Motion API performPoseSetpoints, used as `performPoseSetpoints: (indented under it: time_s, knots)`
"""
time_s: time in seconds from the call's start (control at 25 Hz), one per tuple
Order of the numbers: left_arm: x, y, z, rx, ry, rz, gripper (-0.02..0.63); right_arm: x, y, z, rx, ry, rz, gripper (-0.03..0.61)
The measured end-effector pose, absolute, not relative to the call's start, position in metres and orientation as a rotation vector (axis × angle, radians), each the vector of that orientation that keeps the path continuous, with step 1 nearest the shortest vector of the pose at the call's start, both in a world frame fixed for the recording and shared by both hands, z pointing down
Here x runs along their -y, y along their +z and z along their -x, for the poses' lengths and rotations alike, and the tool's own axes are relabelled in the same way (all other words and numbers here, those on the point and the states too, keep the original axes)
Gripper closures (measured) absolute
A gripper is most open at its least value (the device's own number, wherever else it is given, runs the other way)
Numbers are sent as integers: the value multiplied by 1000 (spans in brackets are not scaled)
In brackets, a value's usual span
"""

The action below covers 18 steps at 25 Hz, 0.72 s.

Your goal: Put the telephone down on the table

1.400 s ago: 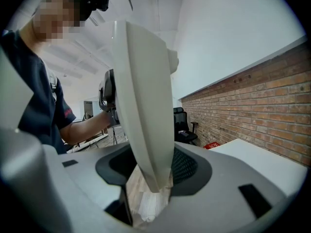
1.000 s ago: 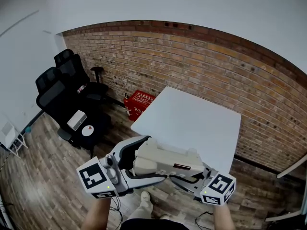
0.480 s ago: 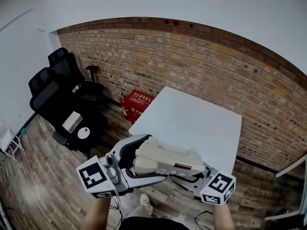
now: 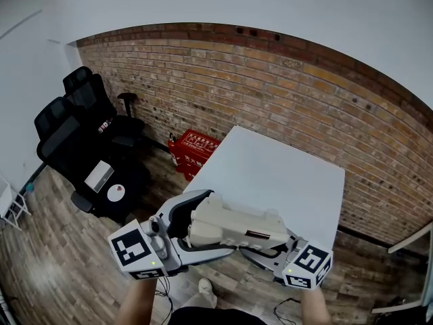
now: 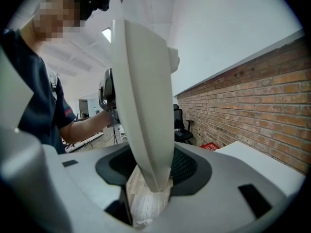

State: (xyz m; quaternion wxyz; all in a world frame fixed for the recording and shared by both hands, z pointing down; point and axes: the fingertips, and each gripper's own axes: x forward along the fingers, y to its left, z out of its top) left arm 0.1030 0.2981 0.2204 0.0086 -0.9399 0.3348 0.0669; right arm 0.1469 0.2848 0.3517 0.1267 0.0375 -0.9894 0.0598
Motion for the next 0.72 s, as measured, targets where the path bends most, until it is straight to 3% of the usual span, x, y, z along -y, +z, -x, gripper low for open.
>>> performPoseSetpoints:
  time_s: [0.72]
  knots:
    - [-255, 198, -41, -957, 286, 2954, 147, -241, 341, -81, 2858, 168, -154, 379]
